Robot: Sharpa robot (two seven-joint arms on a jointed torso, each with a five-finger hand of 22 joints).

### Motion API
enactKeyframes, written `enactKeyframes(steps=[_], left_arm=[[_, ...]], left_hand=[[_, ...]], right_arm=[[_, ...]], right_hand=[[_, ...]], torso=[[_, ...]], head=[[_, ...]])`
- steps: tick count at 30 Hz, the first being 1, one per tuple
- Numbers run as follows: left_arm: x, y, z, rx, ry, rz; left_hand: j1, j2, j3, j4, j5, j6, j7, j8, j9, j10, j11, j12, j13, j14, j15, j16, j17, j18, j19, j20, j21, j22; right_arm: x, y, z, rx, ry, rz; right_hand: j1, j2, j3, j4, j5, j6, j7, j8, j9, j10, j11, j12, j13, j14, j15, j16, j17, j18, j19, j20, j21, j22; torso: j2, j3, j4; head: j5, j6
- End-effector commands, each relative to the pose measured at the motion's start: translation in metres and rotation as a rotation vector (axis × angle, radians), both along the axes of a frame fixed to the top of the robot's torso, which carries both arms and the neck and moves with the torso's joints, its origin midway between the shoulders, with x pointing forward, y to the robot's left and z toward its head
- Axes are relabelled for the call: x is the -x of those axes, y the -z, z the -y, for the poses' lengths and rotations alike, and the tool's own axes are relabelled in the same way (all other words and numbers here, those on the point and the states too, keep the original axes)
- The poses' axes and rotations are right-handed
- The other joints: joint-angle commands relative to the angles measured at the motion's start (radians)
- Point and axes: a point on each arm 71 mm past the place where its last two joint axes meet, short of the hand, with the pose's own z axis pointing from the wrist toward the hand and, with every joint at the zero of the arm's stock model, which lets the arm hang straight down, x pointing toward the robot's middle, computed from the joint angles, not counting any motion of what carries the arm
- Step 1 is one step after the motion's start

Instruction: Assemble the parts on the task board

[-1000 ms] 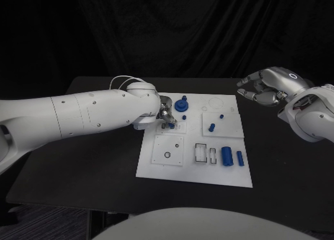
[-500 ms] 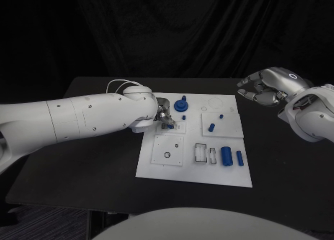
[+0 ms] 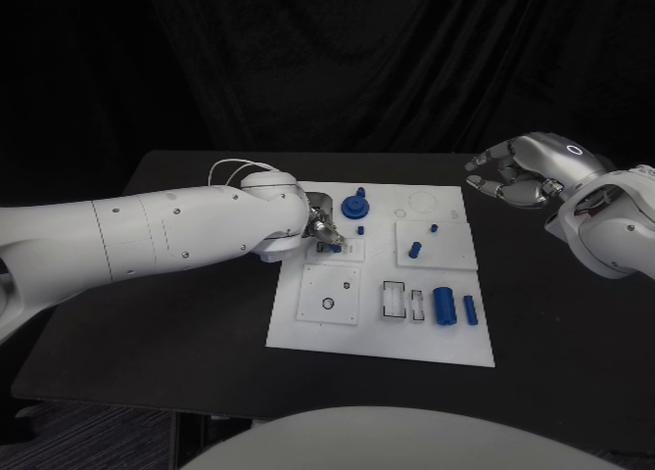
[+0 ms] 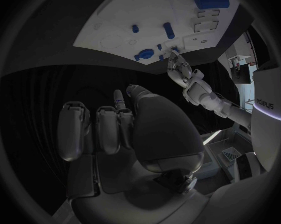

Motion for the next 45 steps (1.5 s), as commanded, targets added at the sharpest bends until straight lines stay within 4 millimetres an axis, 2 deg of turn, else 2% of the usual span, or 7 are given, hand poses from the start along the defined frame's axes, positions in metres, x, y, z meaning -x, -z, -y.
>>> enactKeyframes(steps=[1,30,33,36,39,40,45], left_arm=[[0.0004,0.0018,0.0023,0.022,0.007,0.003],[0.0008,0.0058,0.0048,0.015,0.022,-0.015],[0.001,0.0059,0.005,0.021,0.023,-0.015],[0.0012,0.0065,0.0049,0.025,0.021,-0.025],[0.001,0.0068,0.0046,0.029,0.02,-0.028],[0.0009,0.0068,0.0044,0.03,0.019,-0.029],[0.0006,0.0068,0.0042,0.036,0.02,-0.028]], left_hand=[[-0.004,0.009,0.006,0.003,-0.007,-0.001,-0.001,-0.006,-0.001,0.106,-0.001,0.003,0.262,0.107,-0.003,0.003,0.263,-0.002,-0.01,-0.001,-0.004,0.098],[-0.007,0.012,0.01,0.001,-0.018,0.001,0.0,-0.011,0.0,0.106,-0.001,0.003,0.262,0.107,-0.002,0.003,0.263,-0.001,-0.014,0.0,-0.009,0.093],[-0.013,0.012,0.009,0.002,-0.043,0.002,0.001,-0.016,0.001,0.106,0.0,0.003,0.262,0.107,-0.001,0.003,0.263,0.0,-0.015,0.001,-0.011,0.093],[-0.033,0.014,-0.002,0.017,-0.108,0.007,0.001,-0.023,0.002,0.106,0.001,0.003,0.262,0.107,0.0,0.003,0.263,0.0,-0.015,0.002,-0.013,0.093],[-0.063,0.013,-0.027,0.045,-0.143,0.013,0.004,-0.03,0.002,0.106,0.004,0.003,0.262,0.107,0.002,0.003,0.263,0.0,-0.015,0.004,-0.016,0.094],[-0.097,0.011,-0.059,0.077,-0.176,0.017,0.006,-0.034,0.001,0.106,0.005,0.003,0.262,0.107,0.004,0.003,0.263,0.0,-0.016,0.005,-0.018,0.093],[-0.11,0.015,-0.096,0.101,-0.199,0.02,0.006,-0.044,0.002,0.106,0.006,0.003,0.262,0.107,0.004,0.003,0.263,0.001,-0.016,0.006,-0.02,0.094]], right_arm=[[-0.0001,0.0019,0.001,0.004,0.018,-0.012],[-0.0005,0.0031,0.0017,0.008,0.022,-0.019],[-0.0005,0.0032,0.0018,0.008,0.023,-0.02],[-0.0005,0.0035,0.0019,0.009,0.023,-0.022],[-0.0004,0.0036,0.0019,0.009,0.024,-0.023],[-0.0004,0.0036,0.002,0.01,0.024,-0.023],[-0.0004,0.0038,0.0022,0.01,0.025,-0.025]], right_hand=[[0.01,0.0,0.007,0.001,0.005,-0.003,-0.001,-0.004,-0.002,-0.01,0.001,-0.006,-0.027,0.052,0.006,-0.005,-0.002,0.008,0.031,0.007,-0.006,0.202],[0.012,0.0,0.01,-0.001,0.006,-0.008,-0.001,-0.009,-0.004,-0.012,0.0,-0.008,-0.03,0.051,0.006,-0.007,-0.005,0.009,0.03,0.006,-0.009,0.2],[0.012,0.0,0.01,-0.001,0.006,-0.008,-0.001,-0.009,-0.004,-0.012,0.0,-0.008,-0.03,0.051,0.006,-0.007,-0.005,0.009,0.03,0.006,-0.009,0.2],[0.012,0.0,0.01,-0.001,0.006,-0.008,-0.001,-0.009,-0.004,-0.012,0.0,-0.008,-0.03,0.051,0.006,-0.007,-0.005,0.009,0.03,0.006,-0.009,0.2],[0.012,0.0,0.01,-0.001,0.006,-0.008,-0.001,-0.009,-0.004,-0.012,0.0,-0.008,-0.03,0.051,0.006,-0.007,-0.005,0.009,0.03,0.006,-0.009,0.2],[0.012,0.0,0.01,-0.001,0.006,-0.008,-0.001,-0.009,-0.004,-0.012,0.0,-0.008,-0.03,0.051,0.006,-0.007,-0.005,0.009,0.03,0.006,-0.009,0.2],[0.012,0.0,0.01,-0.001,0.006,-0.008,-0.001,-0.009,-0.004,-0.012,0.0,-0.008,-0.03,0.051,0.006,-0.007,-0.005,0.009,0.03,0.006,-0.009,0.2]], torso=[[0.0,-0.0001,0.0007],[0.0,0.0012,-0.0003],[0.0,0.0008,-0.0002],[0.0,0.0005,0.0001],[0.0,0.0003,0.0001],[0.0,0.0002,0.0001],[0.0,0.0002,0.0004]], head=[[-0.002,0.0],[0.002,0.0],[0.002,0.0],[0.003,0.0],[0.003,0.0],[0.003,0.0],[0.003,0.0]])
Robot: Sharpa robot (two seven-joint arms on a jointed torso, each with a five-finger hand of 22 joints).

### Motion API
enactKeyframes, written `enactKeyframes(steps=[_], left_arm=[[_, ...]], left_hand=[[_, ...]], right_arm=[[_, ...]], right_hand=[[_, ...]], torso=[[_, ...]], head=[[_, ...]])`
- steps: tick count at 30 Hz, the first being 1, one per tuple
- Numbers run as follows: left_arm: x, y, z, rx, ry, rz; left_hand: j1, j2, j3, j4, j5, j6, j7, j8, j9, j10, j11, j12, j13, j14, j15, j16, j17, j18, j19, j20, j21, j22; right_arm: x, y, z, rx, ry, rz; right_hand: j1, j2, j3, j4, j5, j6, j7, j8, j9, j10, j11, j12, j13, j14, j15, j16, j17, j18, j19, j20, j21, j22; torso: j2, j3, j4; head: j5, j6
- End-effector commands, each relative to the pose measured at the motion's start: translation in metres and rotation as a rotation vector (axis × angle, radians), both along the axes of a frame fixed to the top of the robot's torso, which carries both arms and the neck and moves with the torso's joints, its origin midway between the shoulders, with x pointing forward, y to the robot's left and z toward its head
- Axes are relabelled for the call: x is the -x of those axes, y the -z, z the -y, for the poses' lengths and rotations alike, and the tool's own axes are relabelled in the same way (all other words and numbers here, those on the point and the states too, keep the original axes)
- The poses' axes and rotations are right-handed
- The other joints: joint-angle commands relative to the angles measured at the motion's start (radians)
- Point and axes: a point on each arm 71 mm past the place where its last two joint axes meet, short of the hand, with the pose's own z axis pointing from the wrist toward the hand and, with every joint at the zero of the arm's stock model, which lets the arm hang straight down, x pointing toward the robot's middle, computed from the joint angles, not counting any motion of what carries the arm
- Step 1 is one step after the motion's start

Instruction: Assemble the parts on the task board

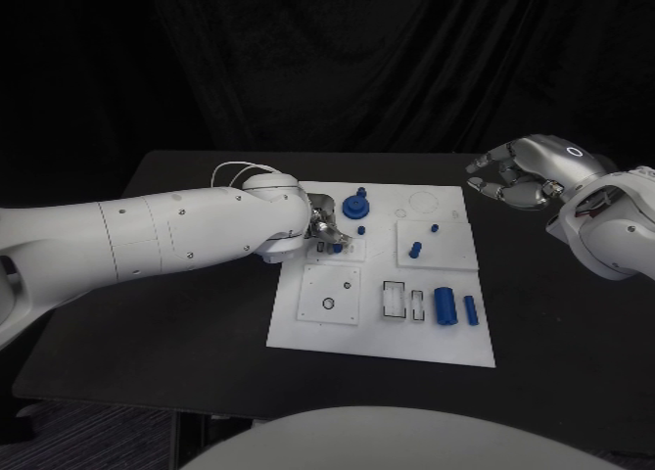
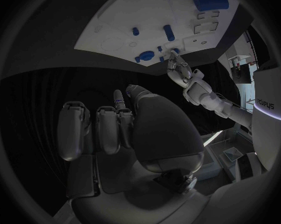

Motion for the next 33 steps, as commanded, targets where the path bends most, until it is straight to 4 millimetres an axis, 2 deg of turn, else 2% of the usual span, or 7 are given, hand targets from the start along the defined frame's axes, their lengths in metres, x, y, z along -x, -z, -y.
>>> enactKeyframes(steps=[1,3,7,13,17,20,33], left_arm=[[0.0022,0.002,0.003,0.025,0.019,-0.018],[0.0023,0.0017,0.0029,0.032,0.019,-0.014],[0.0024,0.001,0.0027,0.044,0.018,-0.005],[0.0025,0.0008,0.0009,0.049,0.017,-0.002],[0.0023,0.0008,-0.0001,0.053,0.018,0.0],[0.0022,0.0006,-0.0006,0.056,0.018,0.002],[0.0021,-0.0013,-0.0021,0.087,0.013,0.028]], left_hand=[[-0.01,0.002,-0.015,0.009,-0.006,0.003,0.004,-0.006,0.002,0.106,0.006,0.003,0.262,0.107,0.004,0.003,0.263,0.0,-0.005,0.003,-0.005,0.095],[0.005,0.009,-0.021,0.004,0.022,0.006,0.002,-0.009,0.004,0.106,0.005,0.003,0.262,0.107,0.003,0.003,0.263,0.001,-0.005,0.002,-0.006,0.096],[0.065,0.016,-0.015,-0.036,0.135,0.007,-0.002,-0.018,0.011,0.106,0.001,0.003,0.262,0.107,-0.001,0.003,0.263,0.0,-0.003,-0.001,-0.007,0.099],[0.071,0.018,-0.012,-0.04,0.145,0.009,-0.003,-0.018,0.013,0.106,0.0,0.003,0.262,0.107,-0.001,0.003,0.263,0.0,-0.002,-0.001,-0.007,0.1],[0.113,0.017,0.021,-0.078,0.236,0.016,-0.008,-0.012,0.028,0.106,-0.005,0.003,0.262,0.107,-0.005,0.003,0.263,0.001,-0.002,-0.005,-0.009,0.102],[0.136,0.006,0.064,-0.109,0.265,0.012,-0.01,-0.005,0.045,0.106,-0.007,0.003,0.262,0.107,-0.007,0.003,0.263,0.001,-0.002,-0.007,-0.01,0.104],[0.13,-0.026,0.134,-0.146,0.274,0.002,-0.009,0.014,0.086,0.106,-0.008,0.003,0.262,0.107,-0.008,0.003,0.263,0.001,-0.002,-0.008,-0.014,0.106]], right_arm=[[-0.0001,0.0016,0.0015,0.004,0.018,-0.01],[0.0,0.0017,0.0015,0.004,0.018,-0.01],[-0.0001,0.0018,0.0018,0.005,0.019,-0.012],[0.0,0.0022,0.0023,0.007,0.021,-0.015],[-0.0001,0.0024,0.0026,0.008,0.023,-0.018],[-0.0001,0.0025,0.0028,0.009,0.025,-0.019],[-0.0002,0.0034,0.0031,0.011,0.029,-0.026]], right_hand=[[0.012,0.0,0.004,0.001,0.006,-0.008,-0.001,-0.003,-0.001,-0.005,0.0,-0.005,-0.03,0.051,0.006,-0.007,-0.001,0.009,0.03,0.006,-0.005,0.201],[0.012,0.0,0.004,0.001,0.006,-0.008,-0.001,-0.003,-0.001,-0.005,0.0,-0.005,-0.03,0.051,0.006,-0.007,-0.001,0.009,0.03,0.006,-0.005,0.201],[0.012,0.0,0.004,0.001,0.006,-0.008,-0.001,-0.003,-0.001,-0.005,0.0,-0.005,-0.03,0.051,0.006,-0.007,-0.001,0.009,0.03,0.006,-0.005,0.201],[0.012,0.0,0.006,0.0,0.006,-0.008,-0.001,-0.004,-0.001,-0.005,0.001,-0.005,-0.03,0.051,0.006,-0.008,-0.002,0.008,0.03,0.006,-0.005,0.201],[0.012,0.001,0.006,0.0,0.006,-0.008,-0.001,-0.004,-0.001,-0.005,0.001,-0.005,-0.03,0.051,0.006,-0.008,-0.003,0.009,0.029,0.006,-0.006,0.2],[0.012,0.001,0.006,0.0,0.006,-0.008,-0.001,-0.004,-0.001,-0.005,0.001,-0.005,-0.03,0.051,0.006,-0.008,-0.003,0.009,0.029,0.006,-0.006,0.2],[0.013,0.001,0.007,-0.001,0.007,-0.007,-0.001,-0.004,-0.001,-0.005,0.001,-0.006,-0.031,0.051,0.006,-0.008,-0.004,0.009,0.029,0.006,-0.007,0.2]], torso=[[0.0,-0.0004,0.0011],[0.0,-0.0004,0.001],[0.0,-0.0001,0.0001],[0.001,-0.0003,0.0005],[0.0,-0.0005,0.0009],[0.0,-0.0002,0.0006],[0.0,0.0001,0.0002]], head=[[0.0,0.0],[0.0,0.0],[0.002,0.0],[0.001,0.0],[0.0,0.0],[0.001,0.0],[0.002,0.0]])
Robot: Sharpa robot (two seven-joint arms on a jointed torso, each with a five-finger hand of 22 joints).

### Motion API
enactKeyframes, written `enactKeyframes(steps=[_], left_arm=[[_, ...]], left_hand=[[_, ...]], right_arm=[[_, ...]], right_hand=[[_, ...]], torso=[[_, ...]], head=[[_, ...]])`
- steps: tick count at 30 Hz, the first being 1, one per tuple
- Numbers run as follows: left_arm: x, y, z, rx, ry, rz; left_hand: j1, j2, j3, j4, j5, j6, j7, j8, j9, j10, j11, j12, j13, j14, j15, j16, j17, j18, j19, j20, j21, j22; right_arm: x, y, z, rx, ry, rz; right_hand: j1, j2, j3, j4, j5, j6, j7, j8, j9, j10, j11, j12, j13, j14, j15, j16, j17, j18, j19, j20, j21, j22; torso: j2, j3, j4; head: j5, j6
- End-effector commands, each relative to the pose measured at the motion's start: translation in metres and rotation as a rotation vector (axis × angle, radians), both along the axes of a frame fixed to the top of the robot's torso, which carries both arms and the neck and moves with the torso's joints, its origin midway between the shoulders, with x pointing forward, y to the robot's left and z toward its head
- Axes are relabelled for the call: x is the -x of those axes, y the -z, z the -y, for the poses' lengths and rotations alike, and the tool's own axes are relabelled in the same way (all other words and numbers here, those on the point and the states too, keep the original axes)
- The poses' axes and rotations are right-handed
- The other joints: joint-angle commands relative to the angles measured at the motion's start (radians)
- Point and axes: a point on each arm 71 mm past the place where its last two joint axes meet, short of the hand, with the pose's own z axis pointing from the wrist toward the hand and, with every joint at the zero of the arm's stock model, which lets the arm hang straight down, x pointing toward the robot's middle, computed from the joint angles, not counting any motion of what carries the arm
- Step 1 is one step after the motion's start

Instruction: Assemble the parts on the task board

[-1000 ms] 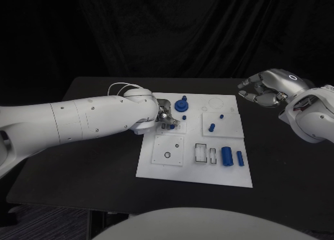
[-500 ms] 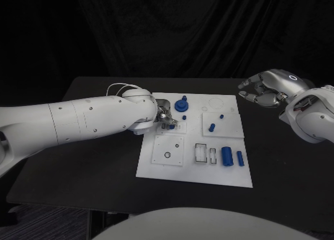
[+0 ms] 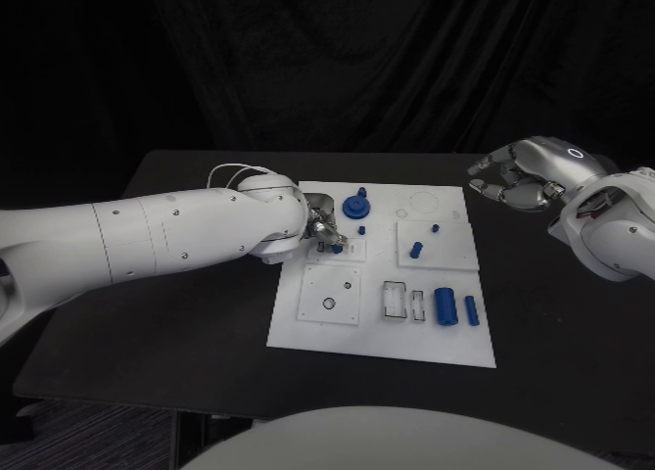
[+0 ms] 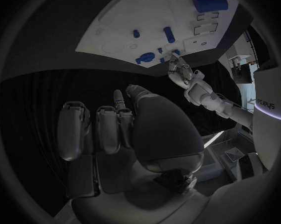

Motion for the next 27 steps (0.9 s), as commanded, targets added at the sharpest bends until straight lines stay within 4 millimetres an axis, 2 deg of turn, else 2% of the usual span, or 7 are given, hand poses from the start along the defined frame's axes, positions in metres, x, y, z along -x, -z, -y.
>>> enactKeyframes(steps=[1,17,27], left_arm=[[0.001,-0.002,0.003,0.048,0.006,0.023],[0.004,-0.011,-0.009,0.163,-0.057,0.142],[0.014,-0.005,-0.015,0.201,-0.071,0.223]], left_hand=[[-0.004,-0.012,0.064,-0.057,-0.004,-0.004,-0.003,0.005,0.003,0.106,-0.008,0.003,0.262,0.104,-0.004,0.003,0.263,0.001,0.001,-0.005,-0.005,0.106],[-0.012,-0.017,0.076,-0.059,-0.013,-0.012,-0.001,0.005,0.011,0.106,-0.007,0.003,0.262,0.104,-0.004,0.003,0.263,0.002,-0.001,-0.004,-0.009,0.104],[-0.013,-0.018,0.081,-0.059,-0.011,-0.016,0.0,0.004,0.013,0.106,-0.006,0.003,0.262,0.104,-0.003,0.003,0.263,0.002,-0.003,-0.004,-0.012,0.102]], right_arm=[[0.0,0.002,0.002,0.005,0.021,-0.012],[0.0,0.003,0.003,0.006,0.026,-0.016],[0.001,0.003,0.003,0.004,0.028,-0.014]], right_hand=[[0.013,0.001,0.007,-0.001,0.007,-0.007,-0.001,-0.004,-0.001,-0.005,0.001,-0.005,-0.031,0.051,0.006,-0.004,-0.002,0.009,0.029,0.006,-0.006,0.2],[0.013,0.001,0.008,-0.002,0.007,-0.007,-0.001,-0.004,-0.002,-0.006,0.001,-0.006,-0.033,0.051,0.006,-0.005,-0.002,0.009,0.029,0.006,-0.007,0.2],[0.013,0.001,0.008,-0.002,0.007,-0.007,-0.001,-0.004,-0.002,-0.006,0.001,-0.006,-0.033,0.051,0.006,-0.005,-0.002,0.009,0.029,0.006,-0.007,0.2]], torso=[[0.0,0.0002,0.0005],[-0.001,0.0002,0.0001],[0.0,0.0005,0.0009]], head=[[0.0,0.0],[0.002,0.0],[-0.001,0.0]])
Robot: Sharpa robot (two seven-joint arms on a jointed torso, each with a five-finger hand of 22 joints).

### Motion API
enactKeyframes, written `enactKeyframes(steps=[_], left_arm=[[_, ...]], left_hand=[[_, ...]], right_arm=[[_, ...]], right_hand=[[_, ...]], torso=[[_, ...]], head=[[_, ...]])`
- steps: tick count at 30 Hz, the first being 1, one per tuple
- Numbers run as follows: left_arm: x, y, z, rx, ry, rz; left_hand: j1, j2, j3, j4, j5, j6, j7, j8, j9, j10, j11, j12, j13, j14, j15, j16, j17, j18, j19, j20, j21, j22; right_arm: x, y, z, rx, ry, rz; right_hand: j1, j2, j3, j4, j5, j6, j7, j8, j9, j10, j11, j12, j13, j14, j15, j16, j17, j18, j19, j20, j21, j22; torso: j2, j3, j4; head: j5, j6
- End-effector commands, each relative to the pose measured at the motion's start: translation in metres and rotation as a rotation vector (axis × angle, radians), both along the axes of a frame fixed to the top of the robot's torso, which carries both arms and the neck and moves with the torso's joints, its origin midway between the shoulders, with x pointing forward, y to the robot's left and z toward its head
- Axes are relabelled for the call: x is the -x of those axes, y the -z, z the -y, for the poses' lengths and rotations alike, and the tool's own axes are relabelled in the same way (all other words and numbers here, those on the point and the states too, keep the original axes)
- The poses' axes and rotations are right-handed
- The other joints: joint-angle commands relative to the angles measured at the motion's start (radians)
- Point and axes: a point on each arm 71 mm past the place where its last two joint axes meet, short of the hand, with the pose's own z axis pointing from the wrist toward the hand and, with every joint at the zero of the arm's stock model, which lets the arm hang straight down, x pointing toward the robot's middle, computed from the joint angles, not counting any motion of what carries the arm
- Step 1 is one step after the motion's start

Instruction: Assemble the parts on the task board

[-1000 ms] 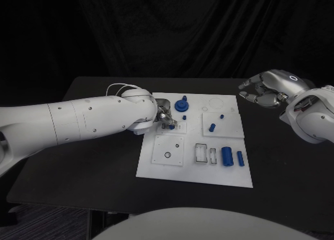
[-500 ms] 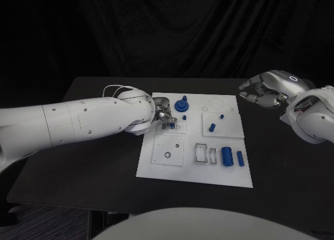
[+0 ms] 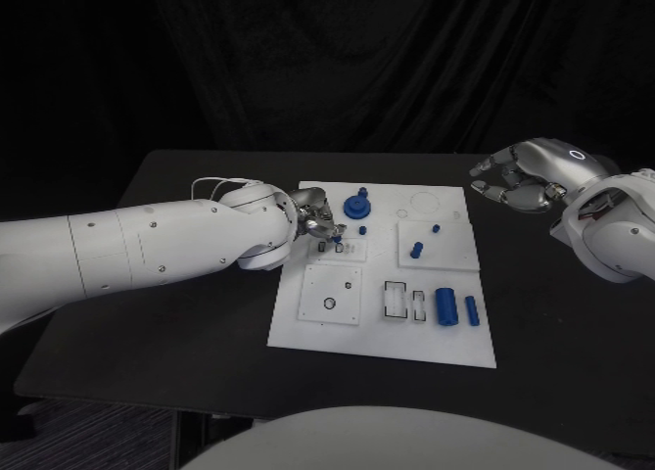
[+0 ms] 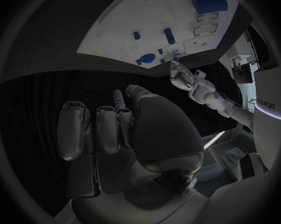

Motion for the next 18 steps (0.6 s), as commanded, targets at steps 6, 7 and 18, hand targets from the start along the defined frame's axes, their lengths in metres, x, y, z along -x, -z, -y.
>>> enactKeyframes(steps=[6,7,18], left_arm=[[0.007,0.002,0.002,0.044,0.021,0.192],[0.008,0.003,0.002,0.044,0.023,0.213],[0.018,0.015,-0.004,0.05,0.021,0.369]], left_hand=[[-0.002,-0.006,0.053,-0.046,0.0,-0.004,-0.004,0.004,0.002,0.106,-0.006,0.003,0.262,0.104,-0.003,0.003,0.263,0.002,-0.002,-0.004,-0.002,0.103],[-0.002,-0.006,0.053,-0.045,0.0,-0.003,-0.004,0.004,0.002,0.106,-0.006,0.003,0.262,0.104,-0.003,0.003,0.263,0.001,-0.001,-0.004,-0.001,0.105],[-0.005,-0.009,0.058,-0.04,-0.007,0.006,-0.007,0.009,0.007,0.106,-0.007,0.003,0.262,0.104,-0.004,0.003,0.263,-0.001,0.009,-0.004,0.008,0.115]], right_arm=[[0.0,0.001,0.001,0.0,0.019,-0.004],[0.001,0.001,0.002,0.0,0.02,-0.004],[0.002,0.001,0.003,-0.002,0.023,-0.003]], right_hand=[[0.009,-0.004,0.006,0.0,0.007,-0.008,-0.001,-0.005,-0.002,-0.006,0.001,-0.002,-0.034,0.051,0.006,-0.005,-0.002,0.009,0.028,0.006,-0.005,0.199],[0.009,-0.004,0.006,0.0,0.007,-0.008,-0.001,-0.005,-0.002,-0.006,0.001,-0.002,-0.034,0.051,0.006,-0.005,-0.002,0.009,0.028,0.006,-0.005,0.199],[0.009,-0.005,0.006,0.0,0.007,-0.008,-0.001,-0.005,-0.002,-0.007,0.001,-0.003,-0.035,0.051,0.006,-0.006,-0.003,0.009,0.028,0.006,-0.005,0.199]], torso=[[0.0,0.0017,0.0015],[0.0,0.0018,0.001],[0.001,0.0012,-0.0012]], head=[[-0.002,0.0],[-0.001,0.0],[0.002,0.0]])
